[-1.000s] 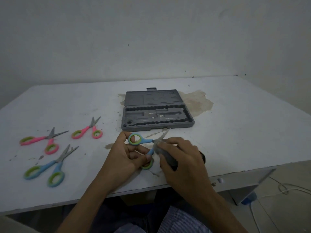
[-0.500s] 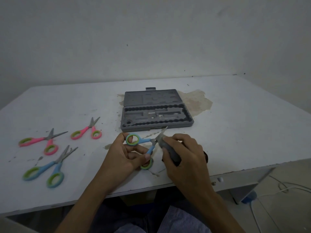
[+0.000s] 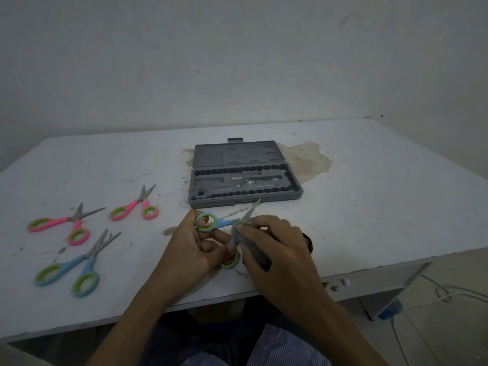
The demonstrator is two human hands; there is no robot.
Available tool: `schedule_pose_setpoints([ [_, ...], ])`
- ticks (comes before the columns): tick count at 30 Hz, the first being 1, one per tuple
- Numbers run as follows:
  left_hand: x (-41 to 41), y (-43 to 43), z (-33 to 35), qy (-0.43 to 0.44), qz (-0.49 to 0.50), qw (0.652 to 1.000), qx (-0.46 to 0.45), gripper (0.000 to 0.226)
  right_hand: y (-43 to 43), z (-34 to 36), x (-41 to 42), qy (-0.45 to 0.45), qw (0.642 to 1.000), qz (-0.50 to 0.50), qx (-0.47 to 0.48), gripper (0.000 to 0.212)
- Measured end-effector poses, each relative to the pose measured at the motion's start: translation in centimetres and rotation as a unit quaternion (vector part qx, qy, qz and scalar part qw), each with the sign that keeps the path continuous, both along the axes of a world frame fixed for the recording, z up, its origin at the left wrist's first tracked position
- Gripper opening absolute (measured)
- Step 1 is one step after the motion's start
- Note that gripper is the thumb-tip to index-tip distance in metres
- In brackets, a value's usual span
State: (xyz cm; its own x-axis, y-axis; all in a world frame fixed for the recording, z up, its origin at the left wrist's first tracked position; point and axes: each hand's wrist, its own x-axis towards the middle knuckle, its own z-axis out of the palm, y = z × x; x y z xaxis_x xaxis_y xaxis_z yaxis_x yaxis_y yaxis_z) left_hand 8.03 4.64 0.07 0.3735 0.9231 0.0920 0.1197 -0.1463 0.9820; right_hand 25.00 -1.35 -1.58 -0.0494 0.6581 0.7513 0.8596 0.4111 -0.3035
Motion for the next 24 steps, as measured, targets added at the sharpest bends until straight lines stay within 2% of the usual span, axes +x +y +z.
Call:
schedule_pose_setpoints([
  [4, 0.0, 0.0, 0.2, 0.001, 0.001, 1.0, -0.011, 0.036, 0.7, 0.9, 1.3, 0.055, 0.997, -0.055, 0.018, 0.032],
  [7, 0.0, -0.1, 0.2, 0.003, -0.004, 1.0, -0.009, 0.035, 0.4, 0.4, 0.8, -0.017, 0.999, 0.025, -0.012, 0.033],
  [11, 0.1, -0.2, 0.4, 0.007, 0.003, 1.0, -0.012, 0.036, 0.9, 1.1, 2.2, 0.026, 0.999, -0.02, 0.002, 0.033],
  [13, 0.1, -0.1, 0.4, 0.012, -0.008, 1.0, -0.01, 0.035, 0.8, 1.4, 2.1, -0.009, 1.0, 0.002, -0.016, 0.035],
  [15, 0.0, -0.1, 0.5, 0.029, -0.018, 0.999, -0.001, 0.034, 0.8, 1.6, 2.3, -0.044, 0.998, 0.023, -0.027, 0.034],
  [20, -0.3, 0.0, 2.2, 0.103, -0.034, 0.993, 0.036, 0.036, 0.9, 4.2, 4.0, -0.02, 0.996, 0.08, -0.016, 0.034],
  [24, -0.1, 0.1, 3.7, 0.168, -0.056, 0.982, 0.062, 0.042, 1.1, 4.7, 3.3, -0.082, 0.989, 0.098, -0.067, 0.037],
])
